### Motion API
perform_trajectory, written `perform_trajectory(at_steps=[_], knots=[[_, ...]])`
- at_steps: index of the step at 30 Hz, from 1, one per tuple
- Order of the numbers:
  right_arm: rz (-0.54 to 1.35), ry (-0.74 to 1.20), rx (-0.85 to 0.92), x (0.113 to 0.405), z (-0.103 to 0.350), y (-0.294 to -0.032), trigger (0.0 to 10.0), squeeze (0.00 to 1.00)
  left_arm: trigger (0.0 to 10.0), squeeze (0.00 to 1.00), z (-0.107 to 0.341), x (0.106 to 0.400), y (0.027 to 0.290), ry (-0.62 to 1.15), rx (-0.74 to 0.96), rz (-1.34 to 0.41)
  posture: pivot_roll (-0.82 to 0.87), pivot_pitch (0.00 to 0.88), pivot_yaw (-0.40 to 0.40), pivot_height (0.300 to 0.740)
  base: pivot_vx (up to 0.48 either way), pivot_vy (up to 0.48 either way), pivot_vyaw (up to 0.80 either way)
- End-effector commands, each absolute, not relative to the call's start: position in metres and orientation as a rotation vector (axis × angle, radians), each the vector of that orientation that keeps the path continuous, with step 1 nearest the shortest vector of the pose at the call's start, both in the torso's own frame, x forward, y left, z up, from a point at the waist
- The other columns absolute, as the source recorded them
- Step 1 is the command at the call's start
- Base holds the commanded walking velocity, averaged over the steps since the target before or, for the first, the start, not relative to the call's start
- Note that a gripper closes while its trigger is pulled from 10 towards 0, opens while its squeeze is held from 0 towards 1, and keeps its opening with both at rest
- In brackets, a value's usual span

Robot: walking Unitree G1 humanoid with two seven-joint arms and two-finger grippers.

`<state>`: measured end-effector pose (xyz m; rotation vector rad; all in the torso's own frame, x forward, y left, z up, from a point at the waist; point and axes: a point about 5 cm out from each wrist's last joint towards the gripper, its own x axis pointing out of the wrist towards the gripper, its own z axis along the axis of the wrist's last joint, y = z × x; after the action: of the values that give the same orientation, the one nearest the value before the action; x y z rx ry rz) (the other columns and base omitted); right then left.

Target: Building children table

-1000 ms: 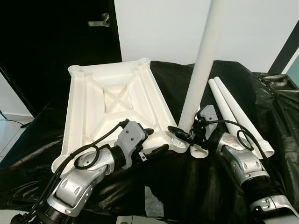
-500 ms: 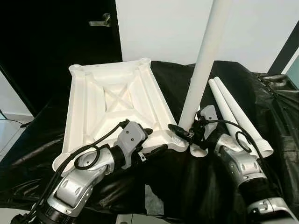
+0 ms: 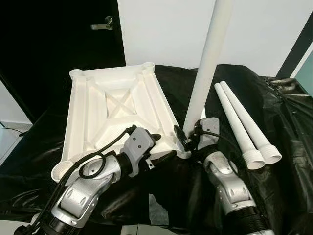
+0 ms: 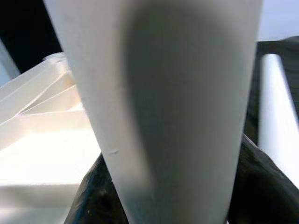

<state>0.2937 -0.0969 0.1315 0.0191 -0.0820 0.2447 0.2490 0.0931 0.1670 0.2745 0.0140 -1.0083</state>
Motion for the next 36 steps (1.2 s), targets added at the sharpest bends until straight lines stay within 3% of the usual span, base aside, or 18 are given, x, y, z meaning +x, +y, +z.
perform_trajectory(at_steps=[1,15,16,17,19,20,28,29,30,31,36], knots=[[0.202,-0.020,0.035,0.289,0.119,-0.099,10.0,0.00,10.0,0.00,0.168,0.251,0.097,0.013,0.290,-1.034,0.09,0.000,-0.004,0.740,0.000,0.000,0.00],[0.167,-0.023,0.013,0.283,0.122,-0.099,10.0,0.00,10.0,0.00,0.166,0.251,0.092,0.023,0.265,-1.028,0.08,0.000,-0.010,0.740,0.000,0.000,0.00],[0.165,-0.024,0.008,0.283,0.122,-0.101,10.0,0.15,10.0,0.00,0.165,0.251,0.092,0.021,0.270,-1.028,0.08,0.000,-0.010,0.740,0.000,0.000,0.00],[0.166,-0.025,0.007,0.283,0.122,-0.103,10.0,0.76,10.0,0.00,0.165,0.251,0.092,0.021,0.273,-1.029,0.08,0.000,-0.011,0.740,0.000,0.000,0.00],[0.166,-0.025,0.007,0.283,0.122,-0.103,10.0,0.76,10.0,0.00,0.165,0.251,0.092,0.021,0.273,-1.029,0.08,0.000,-0.011,0.740,0.000,0.000,0.00],[0.170,-0.028,0.003,0.283,0.122,-0.105,10.0,1.00,10.0,0.00,0.164,0.250,0.091,0.021,0.274,-1.029,0.08,0.000,-0.012,0.740,0.000,0.000,0.00],[0.373,-0.075,-0.016,0.285,0.131,-0.129,10.0,1.00,10.0,0.00,0.162,0.251,0.093,0.025,0.285,-1.032,0.07,0.000,-0.015,0.740,0.000,0.000,0.00],[0.401,-0.083,-0.035,0.286,0.132,-0.133,10.0,0.22,10.0,0.00,0.162,0.251,0.094,0.025,0.286,-1.033,0.07,0.000,-0.015,0.740,0.000,0.000,0.00],[0.401,-0.083,-0.035,0.286,0.132,-0.133,10.0,0.22,10.0,0.00,0.162,0.251,0.094,0.025,0.286,-1.033,0.07,0.000,-0.015,0.740,0.000,0.000,0.00],[0.433,-0.083,-0.034,0.287,0.134,-0.136,10.0,0.00,10.0,0.00,0.162,0.251,0.094,0.025,0.286,-1.034,0.07,0.000,-0.013,0.740,0.000,0.000,0.00],[0.596,-0.070,-0.097,0.299,0.137,-0.145,10.0,0.00,10.0,0.00,0.162,0.252,0.093,0.021,0.294,-1.042,0.07,0.000,-0.014,0.740,0.000,0.000,0.00]])
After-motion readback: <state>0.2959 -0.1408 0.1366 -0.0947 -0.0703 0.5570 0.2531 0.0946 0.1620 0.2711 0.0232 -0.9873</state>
